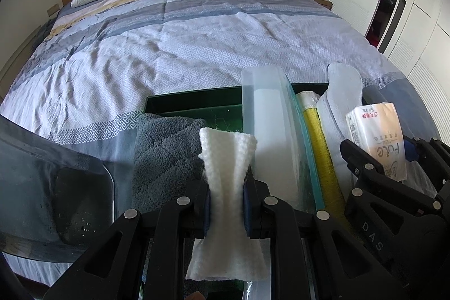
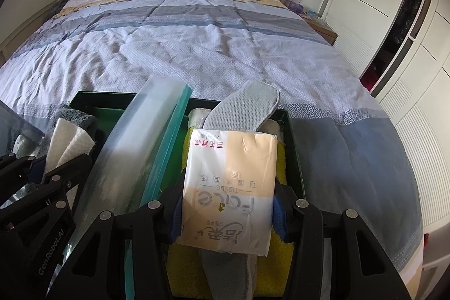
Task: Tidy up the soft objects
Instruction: 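Lower the white wipe and tissue pack into the green tray beside the zip bag, then open the left tool to release the wipe while the right tool releases the tissue pack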
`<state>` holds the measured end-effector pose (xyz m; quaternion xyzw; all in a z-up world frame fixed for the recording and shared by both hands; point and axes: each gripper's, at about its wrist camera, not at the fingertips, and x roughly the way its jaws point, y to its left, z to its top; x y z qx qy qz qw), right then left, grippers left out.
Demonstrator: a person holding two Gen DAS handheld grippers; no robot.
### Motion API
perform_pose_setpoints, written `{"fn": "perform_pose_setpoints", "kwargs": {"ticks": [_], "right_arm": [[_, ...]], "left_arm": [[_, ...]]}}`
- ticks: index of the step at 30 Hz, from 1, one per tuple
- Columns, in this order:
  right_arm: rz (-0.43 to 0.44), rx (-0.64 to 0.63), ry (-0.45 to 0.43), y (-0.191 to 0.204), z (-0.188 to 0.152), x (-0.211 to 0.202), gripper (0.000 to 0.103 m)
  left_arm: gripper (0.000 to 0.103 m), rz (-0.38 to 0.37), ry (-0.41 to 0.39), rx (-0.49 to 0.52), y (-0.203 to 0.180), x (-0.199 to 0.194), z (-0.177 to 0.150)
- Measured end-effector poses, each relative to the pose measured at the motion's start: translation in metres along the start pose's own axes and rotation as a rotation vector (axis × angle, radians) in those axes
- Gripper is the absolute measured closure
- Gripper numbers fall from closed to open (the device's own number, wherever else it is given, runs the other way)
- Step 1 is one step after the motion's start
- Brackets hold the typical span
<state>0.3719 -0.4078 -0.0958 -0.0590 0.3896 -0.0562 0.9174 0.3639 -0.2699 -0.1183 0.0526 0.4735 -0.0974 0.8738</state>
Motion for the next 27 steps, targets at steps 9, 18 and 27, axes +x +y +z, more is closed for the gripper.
{"fn": "perform_pose_setpoints", "kwargs": {"ticks": [9, 18, 27], "right_arm": [[0.002, -0.006, 0.017, -0.001, 0.000, 0.009, 0.054], [0.007, 0.002, 0.032, -0.004, 0.000, 0.017, 0.053], [0.015, 0.005, 0.037, -0.004, 0.000, 0.017, 0.051]], "left_arm": [[0.086, 0.006, 0.014, 0.007, -0.002, 0.005, -0.002], [0.083, 0.007, 0.023, 0.006, -0.003, 0.009, -0.003], [0.070, -0.003, 0.024, 0.001, -0.004, 0.010, -0.004]]}}
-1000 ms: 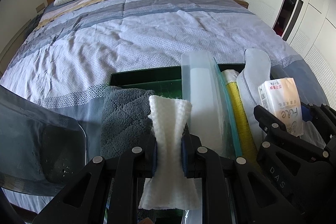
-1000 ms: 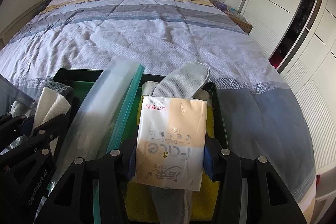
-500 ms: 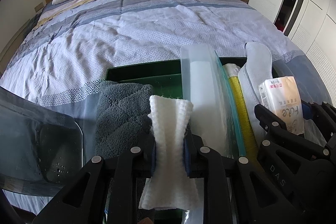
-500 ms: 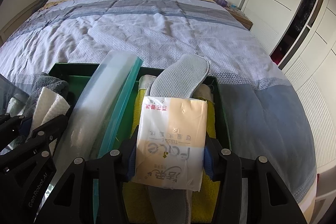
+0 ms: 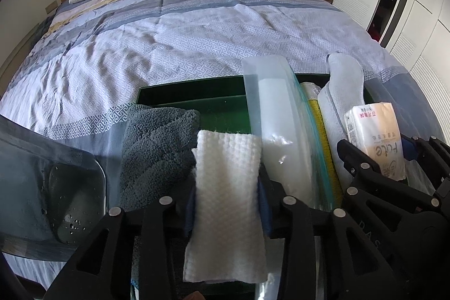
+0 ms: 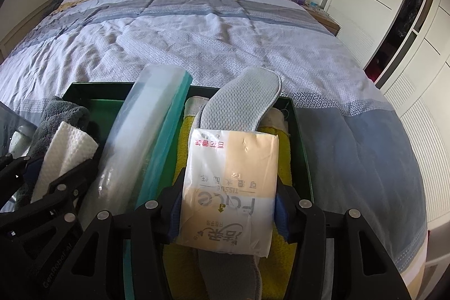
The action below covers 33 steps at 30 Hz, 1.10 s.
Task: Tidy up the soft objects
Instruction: 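Open the left tool to release the wipe while the right tool releases the tissue pack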
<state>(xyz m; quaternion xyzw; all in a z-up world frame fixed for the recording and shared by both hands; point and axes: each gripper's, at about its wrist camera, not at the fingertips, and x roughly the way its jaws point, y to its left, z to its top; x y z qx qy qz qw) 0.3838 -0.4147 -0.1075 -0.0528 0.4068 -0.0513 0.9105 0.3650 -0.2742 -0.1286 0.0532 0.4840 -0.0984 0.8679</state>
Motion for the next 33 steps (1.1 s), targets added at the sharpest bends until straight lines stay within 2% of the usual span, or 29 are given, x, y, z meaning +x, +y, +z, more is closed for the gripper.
{"fn": "perform_pose_setpoints", "kwargs": {"ticks": [15, 33], "right_arm": [[-0.001, -0.010, 0.001, 0.0011, 0.0001, -0.0003, 0.048], [-0.020, -0.001, 0.000, -0.0052, -0.0003, -0.0017, 0.034]], "left_arm": [[0.062, 0.007, -0.006, -0.009, 0.0006, 0.0001, -0.0003], [0.048, 0.015, -0.017, -0.024, 0.0024, -0.0005, 0.0004]]}}
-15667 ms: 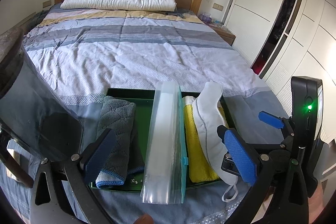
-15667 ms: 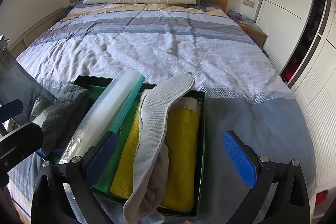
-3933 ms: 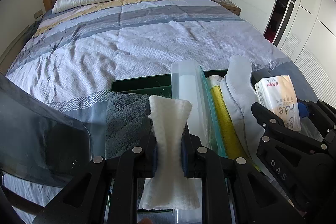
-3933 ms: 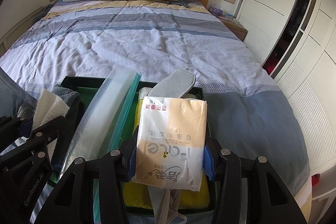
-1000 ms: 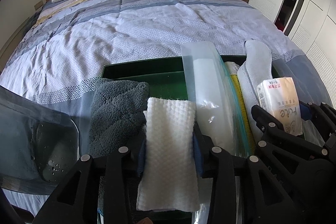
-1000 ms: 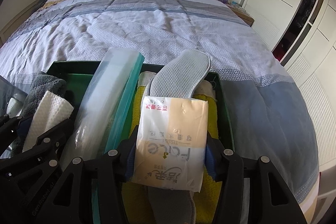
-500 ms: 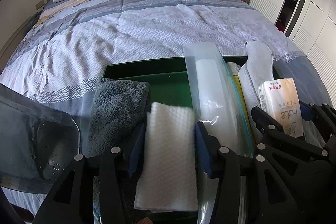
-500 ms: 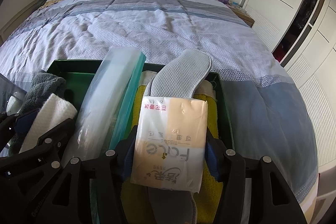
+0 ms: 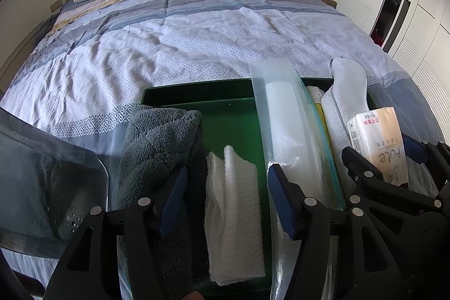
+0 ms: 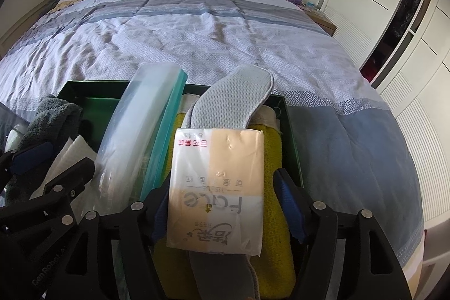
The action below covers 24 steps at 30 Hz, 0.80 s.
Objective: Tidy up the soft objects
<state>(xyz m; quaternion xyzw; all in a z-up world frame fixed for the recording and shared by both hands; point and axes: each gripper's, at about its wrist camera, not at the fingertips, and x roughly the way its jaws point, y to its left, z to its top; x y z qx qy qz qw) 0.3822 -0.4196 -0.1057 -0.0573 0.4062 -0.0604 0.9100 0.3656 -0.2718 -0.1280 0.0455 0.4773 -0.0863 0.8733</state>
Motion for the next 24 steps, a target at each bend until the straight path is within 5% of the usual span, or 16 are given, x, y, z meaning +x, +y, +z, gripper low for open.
{"fn": "perform_pose_setpoints", "kwargs": {"ticks": [6, 14, 19, 24], "right_arm": [[-0.001, 0.006, 0.000, -0.002, -0.001, -0.001, 0.028], [-0.004, 0.035, -0.006, -0.013, -0.003, -0.004, 0.017], [-0.010, 0.046, -0.011, -0.015, -0.004, -0.008, 0.011], [-0.025, 0.064, -0.024, -0.020, -0.005, -0.013, 0.003]], "left_arm": [[0.045, 0.006, -0.004, 0.003, -0.001, -0.001, -0.001], [0.022, 0.011, -0.030, -0.015, 0.006, -0.004, -0.001], [0.020, 0.008, -0.038, -0.013, 0.006, -0.006, -0.001], [0.006, 0.009, -0.050, -0.029, 0.010, -0.008, 0.000]]}}
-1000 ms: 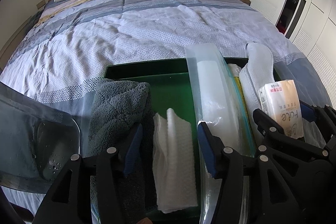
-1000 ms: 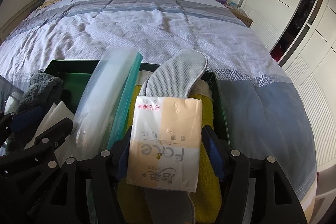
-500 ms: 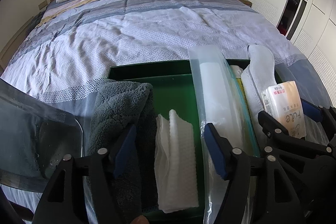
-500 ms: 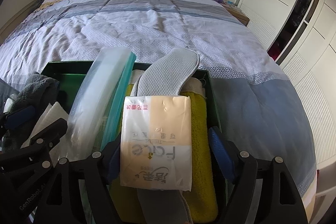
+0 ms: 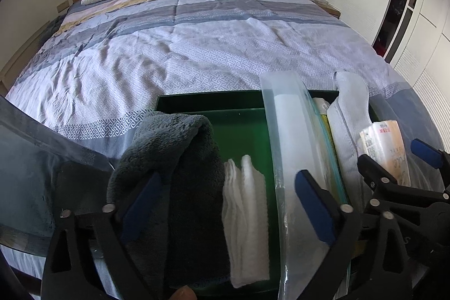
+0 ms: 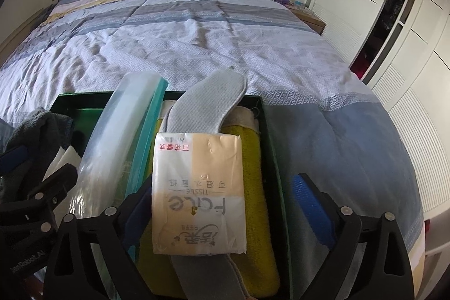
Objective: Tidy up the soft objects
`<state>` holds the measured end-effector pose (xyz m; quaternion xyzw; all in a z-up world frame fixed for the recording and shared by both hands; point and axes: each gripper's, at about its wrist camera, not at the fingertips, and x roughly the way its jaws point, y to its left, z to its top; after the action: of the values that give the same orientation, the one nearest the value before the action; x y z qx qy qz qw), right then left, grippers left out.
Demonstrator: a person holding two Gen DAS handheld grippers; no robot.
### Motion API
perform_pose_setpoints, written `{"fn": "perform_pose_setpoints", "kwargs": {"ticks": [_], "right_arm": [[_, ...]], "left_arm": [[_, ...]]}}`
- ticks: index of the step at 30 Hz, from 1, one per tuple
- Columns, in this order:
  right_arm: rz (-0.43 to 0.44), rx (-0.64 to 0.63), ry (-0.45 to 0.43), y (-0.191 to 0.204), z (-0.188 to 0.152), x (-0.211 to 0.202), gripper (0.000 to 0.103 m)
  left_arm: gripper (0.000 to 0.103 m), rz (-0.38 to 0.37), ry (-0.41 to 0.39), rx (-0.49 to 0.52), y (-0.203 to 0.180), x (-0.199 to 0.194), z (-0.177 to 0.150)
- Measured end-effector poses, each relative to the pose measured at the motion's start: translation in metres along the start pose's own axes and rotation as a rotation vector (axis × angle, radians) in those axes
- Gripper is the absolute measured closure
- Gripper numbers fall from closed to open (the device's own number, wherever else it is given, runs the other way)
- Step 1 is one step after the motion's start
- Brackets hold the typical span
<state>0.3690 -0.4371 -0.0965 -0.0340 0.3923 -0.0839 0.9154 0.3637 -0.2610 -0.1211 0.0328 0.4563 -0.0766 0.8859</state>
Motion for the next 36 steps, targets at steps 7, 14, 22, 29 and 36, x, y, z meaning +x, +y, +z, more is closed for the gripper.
{"fn": "perform_pose_setpoints", "kwargs": {"ticks": [7, 14, 22, 29, 36], "right_arm": [[-0.009, 0.020, -0.010, -0.002, -0.003, -0.006, 0.000], [-0.019, 0.025, -0.028, -0.004, -0.001, -0.016, 0.000], [-0.028, 0.047, -0.054, -0.009, -0.006, -0.037, 0.000], [-0.032, 0.054, -0.084, -0.016, -0.022, -0.077, 0.000], [-0.046, 0.041, -0.106, -0.017, -0.038, -0.124, 0.000]], "left_arm": [[0.002, -0.009, -0.007, 0.005, -0.001, -0.003, 0.001], [0.002, -0.015, -0.019, 0.000, 0.000, -0.008, 0.003], [0.002, -0.024, -0.037, 0.001, 0.000, -0.022, 0.002], [0.002, -0.065, -0.062, 0.001, -0.003, -0.053, -0.006], [0.001, -0.078, -0.097, 0.013, -0.001, -0.094, -0.023]]}}
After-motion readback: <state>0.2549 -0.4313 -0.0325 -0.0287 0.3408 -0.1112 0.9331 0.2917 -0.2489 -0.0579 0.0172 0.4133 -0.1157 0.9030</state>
